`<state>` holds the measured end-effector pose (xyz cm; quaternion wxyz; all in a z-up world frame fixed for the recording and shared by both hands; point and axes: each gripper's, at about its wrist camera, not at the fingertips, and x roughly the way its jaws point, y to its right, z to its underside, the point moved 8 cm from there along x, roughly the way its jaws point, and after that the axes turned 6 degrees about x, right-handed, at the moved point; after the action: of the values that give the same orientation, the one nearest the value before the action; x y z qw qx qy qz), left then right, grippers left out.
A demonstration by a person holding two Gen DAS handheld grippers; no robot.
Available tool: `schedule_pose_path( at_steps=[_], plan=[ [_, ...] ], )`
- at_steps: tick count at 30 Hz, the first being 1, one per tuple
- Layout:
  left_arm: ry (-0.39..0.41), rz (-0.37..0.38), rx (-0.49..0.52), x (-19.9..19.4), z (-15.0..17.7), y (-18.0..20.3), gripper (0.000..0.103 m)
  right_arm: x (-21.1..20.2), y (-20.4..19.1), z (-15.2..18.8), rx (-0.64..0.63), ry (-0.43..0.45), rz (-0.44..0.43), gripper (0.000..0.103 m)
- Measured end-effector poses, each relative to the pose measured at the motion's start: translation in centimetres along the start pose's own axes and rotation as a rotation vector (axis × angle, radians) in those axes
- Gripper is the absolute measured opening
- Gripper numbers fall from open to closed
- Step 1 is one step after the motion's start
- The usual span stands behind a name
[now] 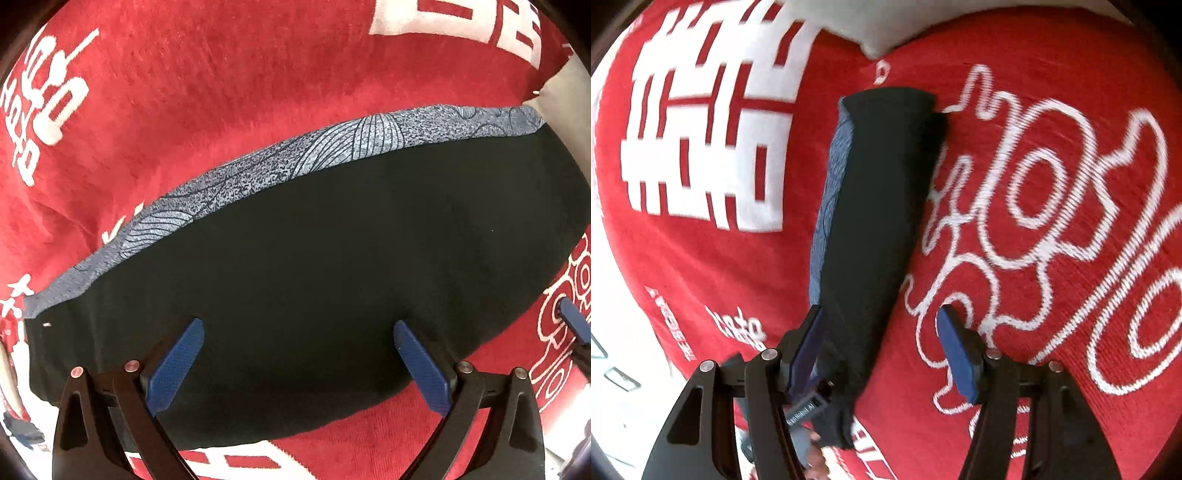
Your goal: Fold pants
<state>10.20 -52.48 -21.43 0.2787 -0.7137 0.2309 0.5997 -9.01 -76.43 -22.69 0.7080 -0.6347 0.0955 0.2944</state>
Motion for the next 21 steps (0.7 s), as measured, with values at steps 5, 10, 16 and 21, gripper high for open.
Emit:
schedule_pose_path(
  at_steps=[5, 10, 16, 21],
  plan=[
    [0.011, 0.003, 0.011, 0.1, 0.0, 0.1, 0.103, -0.2, 0.6, -0.7, 0.049, 0.073, -0.085, 0.066],
    [0.02, 0.004, 0.011, 0.3, 0.1, -0.1, 0.103, 1.6, -1.0, -2.3, -0.013, 0.098, -0.1, 0.066],
    [0.028, 0.02, 0.007, 1.2, 0.3, -0.9, 0.103, 4.3, -3.6, -4.8, -0.071, 0.126, -0.092, 0.066],
    [0.004, 0.045, -0.022, 1.7, 0.2, -2.3, 0.102, 6.5, -4.0, -5.6, -0.043, 0.075, -0.015, 0.034]
  ],
)
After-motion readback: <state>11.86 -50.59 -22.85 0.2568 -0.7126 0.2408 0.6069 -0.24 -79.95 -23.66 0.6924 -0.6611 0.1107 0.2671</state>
